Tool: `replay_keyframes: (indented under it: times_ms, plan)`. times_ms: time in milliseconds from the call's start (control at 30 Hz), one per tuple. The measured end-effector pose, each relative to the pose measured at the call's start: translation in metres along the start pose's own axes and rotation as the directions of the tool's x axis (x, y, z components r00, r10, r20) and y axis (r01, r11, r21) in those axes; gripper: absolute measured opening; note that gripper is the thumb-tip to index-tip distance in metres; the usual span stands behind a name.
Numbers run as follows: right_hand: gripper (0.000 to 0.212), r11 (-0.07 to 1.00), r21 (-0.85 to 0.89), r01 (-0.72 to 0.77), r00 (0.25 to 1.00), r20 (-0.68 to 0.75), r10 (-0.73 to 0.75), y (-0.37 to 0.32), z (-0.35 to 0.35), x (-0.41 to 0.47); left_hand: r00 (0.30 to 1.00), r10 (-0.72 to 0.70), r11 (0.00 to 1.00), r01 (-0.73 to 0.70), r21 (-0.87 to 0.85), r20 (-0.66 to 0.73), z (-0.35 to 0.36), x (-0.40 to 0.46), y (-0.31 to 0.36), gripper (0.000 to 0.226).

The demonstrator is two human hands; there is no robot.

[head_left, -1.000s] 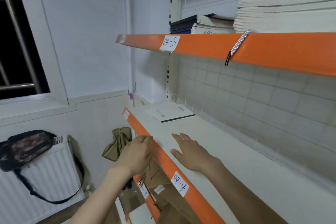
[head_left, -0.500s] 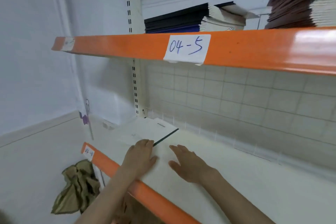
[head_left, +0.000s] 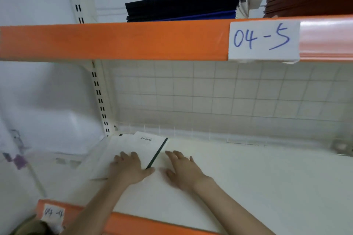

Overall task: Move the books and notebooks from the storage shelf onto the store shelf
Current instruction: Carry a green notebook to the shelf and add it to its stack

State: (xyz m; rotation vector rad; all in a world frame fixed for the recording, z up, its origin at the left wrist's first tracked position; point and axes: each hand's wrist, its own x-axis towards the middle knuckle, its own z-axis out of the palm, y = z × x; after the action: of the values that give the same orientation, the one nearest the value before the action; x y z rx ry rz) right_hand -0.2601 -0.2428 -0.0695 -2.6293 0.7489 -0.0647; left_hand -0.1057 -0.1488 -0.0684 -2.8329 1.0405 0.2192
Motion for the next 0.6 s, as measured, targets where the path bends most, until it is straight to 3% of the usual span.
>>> replay_keyframes:
  times_ms: [167, 300, 367, 433, 500, 600]
  plan:
    - [0.059, 0.998, 0.047, -0.037, 0.997, -0.070, 0.040, -0.003, 0.003, 0.012, 0.985, 0.120, 0.989, -0.108, 0.098, -0.127, 0.007, 0.009, 0.008, 0.065]
    - [0.058, 0.990, 0.141, -0.020, 0.990, -0.134, 0.039, -0.014, 0.005, 0.026, 0.923, 0.238, 0.971, -0.224, 0.080, -0.303, -0.006, 0.000, 0.014, 0.031]
    - [0.058, 0.976, 0.218, -0.017, 0.982, -0.179, 0.057, -0.018, 0.005, 0.035, 0.893, 0.211, 0.970, -0.243, -0.030, -0.397, -0.016, 0.000, 0.013, 0.024]
    - [0.056, 0.932, 0.361, -0.014, 0.964, -0.242, 0.108, -0.020, 0.005, 0.042, 0.876, 0.163, 0.904, -0.317, -0.287, -0.453, -0.021, 0.009, 0.006, 0.023]
    - [0.054, 0.801, 0.598, 0.000, 0.938, -0.278, 0.207, -0.018, 0.007, 0.048, 0.901, 0.091, 0.684, -0.366, -0.631, -0.424, -0.026, 0.012, 0.000, 0.027]
    - [0.059, 0.494, 0.869, 0.026, 0.910, -0.225, 0.348, -0.011, 0.007, 0.051, 0.957, 0.024, 0.105, -0.289, -0.952, -0.288, -0.038, 0.005, -0.007, 0.027]
